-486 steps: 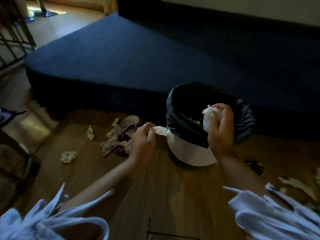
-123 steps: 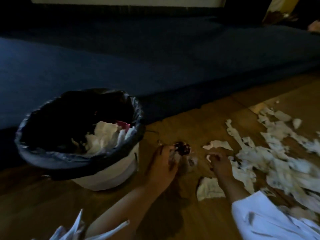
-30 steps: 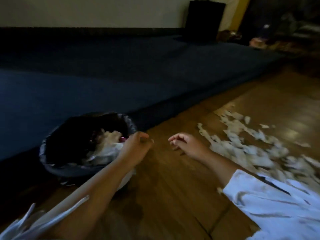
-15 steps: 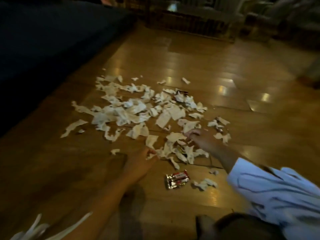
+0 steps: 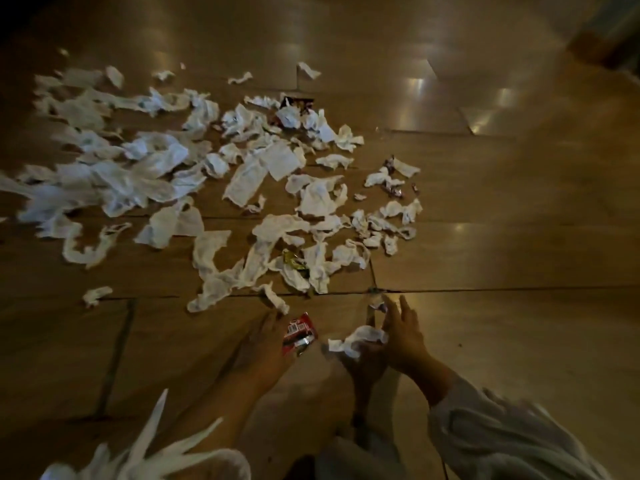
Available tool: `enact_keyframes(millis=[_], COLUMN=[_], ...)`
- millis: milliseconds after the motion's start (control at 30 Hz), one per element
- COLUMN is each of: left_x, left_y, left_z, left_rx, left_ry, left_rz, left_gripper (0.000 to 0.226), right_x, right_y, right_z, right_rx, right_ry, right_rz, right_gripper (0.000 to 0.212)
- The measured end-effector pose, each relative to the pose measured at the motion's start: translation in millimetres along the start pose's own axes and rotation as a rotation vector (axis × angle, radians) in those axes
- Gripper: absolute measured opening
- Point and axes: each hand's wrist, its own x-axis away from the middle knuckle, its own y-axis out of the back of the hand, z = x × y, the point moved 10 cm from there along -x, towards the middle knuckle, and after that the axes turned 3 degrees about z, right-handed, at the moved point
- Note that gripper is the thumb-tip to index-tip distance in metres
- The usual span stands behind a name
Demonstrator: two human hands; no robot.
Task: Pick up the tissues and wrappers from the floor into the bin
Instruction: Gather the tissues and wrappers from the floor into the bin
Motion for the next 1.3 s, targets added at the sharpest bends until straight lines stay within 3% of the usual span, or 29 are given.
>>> enact_keyframes(millis=[100,200,367,467,600,733,833,900,1000,1100,1200,1300], left_x=[-1.4,-1.3,-9.2,-25.4,-50.9,-58.4,-47.0,-37.3,-29.6,-32.2,-38.0,-47.5], left_y=[-17.5,-14.7,-3.8,16.7,34.8,26.2,8.5,1.3,23.0,46.6,65.0,79.0], left_z=[4.6,5.7,22.1,17.9,0.5,8.6,24.1,33.9,62.3,102.3,138.6,162.7], left_rx=[-0.225,-0.307,-0.120,-0.019,-0.032,-0.067,0.206,0.364,0.470,0.567,0.572,0.561], left_ry=[-0.051,-0.084,0.031,0.016,-0.090,-0.032,0.045,0.067,0.123,0.255,0.373,0.405], left_rz=[0.066,0.025,-0.017,-0.108,-0.099,-0.071,-0.053,-0.053,-0.236,-0.321,-0.339,-0.341], left_gripper=[0.063,0.061,0.064,0.057,0.070,0.068,0.060,0.055,0.042,0.045,0.049,0.053], right_x=[-17.5,-16.0,17.4,29.1,32.0,28.3,13.5,-3.1,-34.6,-69.4,-103.1,-88.5], right_y=[-3.9,-13.8,-50.6,-59.1,-62.3,-58.7,-46.0,-19.9,12.2,24.3,-7.5,-52.7], right_z=[2.0,17.1,45.7,59.2,63.5,62.2,70.2,91.0,139.8,183.9,181.6,177.5], right_rx=[0.021,0.073,0.144,0.247,0.299,0.228,-0.025,-0.222,-0.313,-0.089,0.107,0.334], right_ry=[-0.006,0.101,0.437,0.602,0.649,0.688,0.646,0.555,0.466,0.477,0.349,0.488], right_rz=[0.050,0.011,-0.022,-0.095,-0.016,0.040,0.045,-0.089,-0.215,-0.259,-0.051,0.012], right_gripper=[0.123,0.108,0.054,0.042,0.036,0.016,0.004,0.016,0.031,0.021,0.064,0.076])
